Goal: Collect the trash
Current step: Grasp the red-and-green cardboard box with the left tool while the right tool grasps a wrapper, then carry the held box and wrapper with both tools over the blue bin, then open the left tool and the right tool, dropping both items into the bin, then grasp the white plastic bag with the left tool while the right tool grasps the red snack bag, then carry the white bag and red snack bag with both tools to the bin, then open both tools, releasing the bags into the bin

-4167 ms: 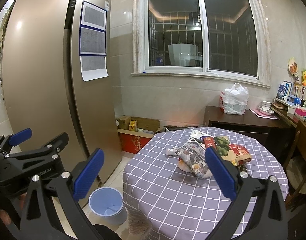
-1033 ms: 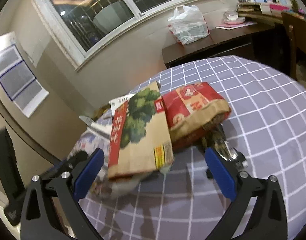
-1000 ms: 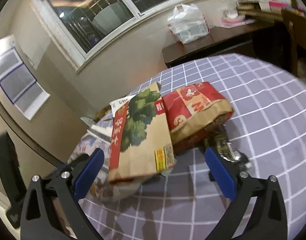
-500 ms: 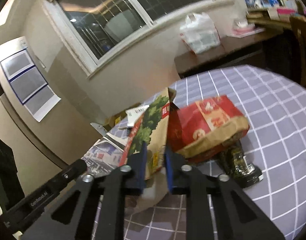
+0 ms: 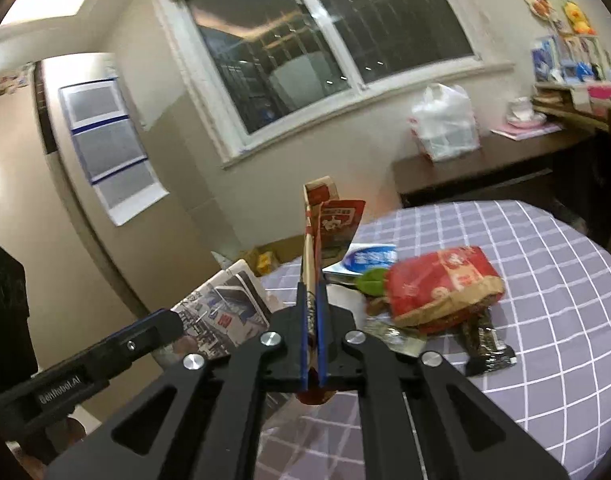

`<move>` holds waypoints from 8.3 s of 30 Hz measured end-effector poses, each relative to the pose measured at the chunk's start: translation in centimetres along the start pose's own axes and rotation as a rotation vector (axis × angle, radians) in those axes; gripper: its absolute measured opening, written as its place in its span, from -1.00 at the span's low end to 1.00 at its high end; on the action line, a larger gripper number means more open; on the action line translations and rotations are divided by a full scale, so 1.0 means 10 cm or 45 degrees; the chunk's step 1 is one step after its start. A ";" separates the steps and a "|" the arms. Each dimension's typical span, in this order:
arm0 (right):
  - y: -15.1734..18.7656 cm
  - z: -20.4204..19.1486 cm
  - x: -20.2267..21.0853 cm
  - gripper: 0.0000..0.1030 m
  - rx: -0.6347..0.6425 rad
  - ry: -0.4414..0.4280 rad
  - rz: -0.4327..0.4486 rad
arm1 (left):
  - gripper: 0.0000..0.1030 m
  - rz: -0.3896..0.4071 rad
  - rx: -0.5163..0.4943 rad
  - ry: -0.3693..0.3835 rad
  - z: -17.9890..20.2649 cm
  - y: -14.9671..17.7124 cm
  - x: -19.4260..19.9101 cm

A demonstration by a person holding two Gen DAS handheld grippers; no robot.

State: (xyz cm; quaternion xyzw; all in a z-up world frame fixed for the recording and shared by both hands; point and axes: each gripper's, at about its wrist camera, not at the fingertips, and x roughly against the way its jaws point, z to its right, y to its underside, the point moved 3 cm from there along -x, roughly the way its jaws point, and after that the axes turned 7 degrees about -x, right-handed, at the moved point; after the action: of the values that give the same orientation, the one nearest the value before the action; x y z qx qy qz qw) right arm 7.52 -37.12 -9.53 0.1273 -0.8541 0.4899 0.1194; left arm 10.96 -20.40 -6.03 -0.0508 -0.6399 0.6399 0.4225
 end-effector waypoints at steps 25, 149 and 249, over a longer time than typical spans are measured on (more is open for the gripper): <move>2.00 -3.46 -0.87 -0.91 0.387 -0.713 -0.523 | -0.89 0.009 0.385 -0.754 -2.49 1.17 2.25; 0.26 0.62 -0.14 0.52 -0.008 0.288 -0.240 | 0.61 -0.307 -0.257 -0.285 -0.04 0.39 -0.72; 2.18 -2.41 -2.11 0.46 0.397 -0.084 -0.442 | 0.67 -0.319 0.553 -0.758 -3.99 1.47 0.43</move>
State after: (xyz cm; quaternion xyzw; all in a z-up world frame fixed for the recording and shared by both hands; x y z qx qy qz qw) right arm 21.95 -3.46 -22.14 0.3050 -0.7368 0.5837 0.1528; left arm 25.33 15.76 -23.68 0.3064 -0.5854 0.6907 0.2939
